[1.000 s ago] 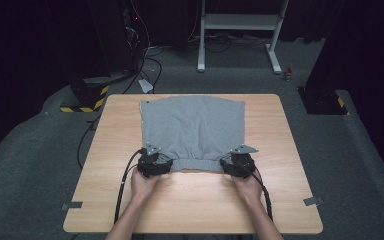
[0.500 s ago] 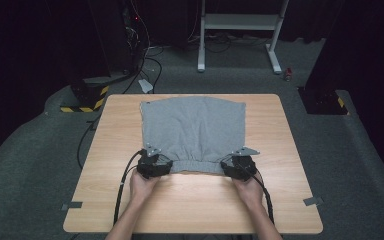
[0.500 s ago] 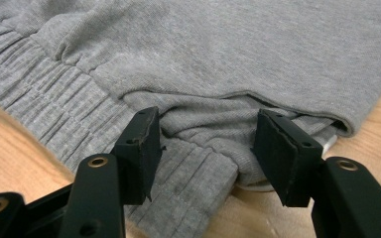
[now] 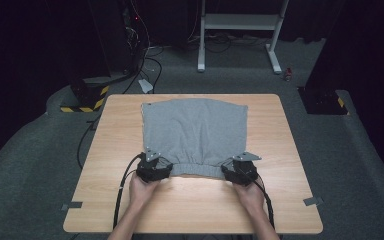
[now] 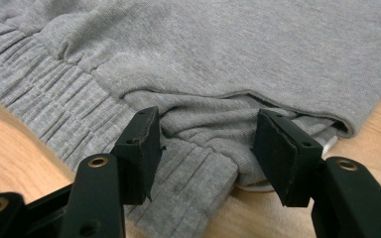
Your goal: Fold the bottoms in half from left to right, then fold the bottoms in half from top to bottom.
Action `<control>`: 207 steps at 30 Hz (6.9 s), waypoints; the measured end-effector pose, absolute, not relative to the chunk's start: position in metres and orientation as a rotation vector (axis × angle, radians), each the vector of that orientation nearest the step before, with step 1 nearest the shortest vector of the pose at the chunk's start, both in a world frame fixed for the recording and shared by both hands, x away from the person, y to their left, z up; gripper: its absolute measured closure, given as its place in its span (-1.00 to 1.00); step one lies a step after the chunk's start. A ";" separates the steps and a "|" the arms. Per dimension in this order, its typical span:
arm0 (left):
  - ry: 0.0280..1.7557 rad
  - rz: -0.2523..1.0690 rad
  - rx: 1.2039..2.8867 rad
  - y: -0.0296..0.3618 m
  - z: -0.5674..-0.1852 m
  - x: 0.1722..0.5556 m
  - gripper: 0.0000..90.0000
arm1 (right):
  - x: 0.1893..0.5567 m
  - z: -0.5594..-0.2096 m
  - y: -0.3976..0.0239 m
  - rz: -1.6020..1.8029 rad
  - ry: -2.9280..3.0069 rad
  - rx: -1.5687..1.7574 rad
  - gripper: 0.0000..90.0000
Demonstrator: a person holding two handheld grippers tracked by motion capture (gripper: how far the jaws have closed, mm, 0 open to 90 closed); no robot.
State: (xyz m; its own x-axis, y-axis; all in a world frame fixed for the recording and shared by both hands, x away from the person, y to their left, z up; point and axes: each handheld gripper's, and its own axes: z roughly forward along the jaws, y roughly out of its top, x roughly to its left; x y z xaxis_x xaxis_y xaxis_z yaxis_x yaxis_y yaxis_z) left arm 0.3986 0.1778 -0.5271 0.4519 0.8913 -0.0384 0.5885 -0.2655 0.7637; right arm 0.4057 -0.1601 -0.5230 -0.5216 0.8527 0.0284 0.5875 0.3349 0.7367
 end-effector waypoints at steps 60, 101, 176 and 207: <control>1.160 0.485 2.006 0.170 -0.527 0.335 -0.27 | 0.338 -0.523 -0.177 1.017 2.262 1.233 -0.02; 1.078 0.424 2.064 0.166 -0.525 0.287 -0.25 | 0.286 -0.522 -0.189 1.009 2.300 1.194 -0.02; 1.379 0.429 1.912 0.235 -0.494 0.389 -0.20 | 0.289 -0.502 -0.046 1.286 2.545 0.807 0.22; 1.612 0.522 1.837 0.242 -0.515 0.478 -0.14 | 0.272 -0.517 0.019 1.128 2.651 0.597 0.02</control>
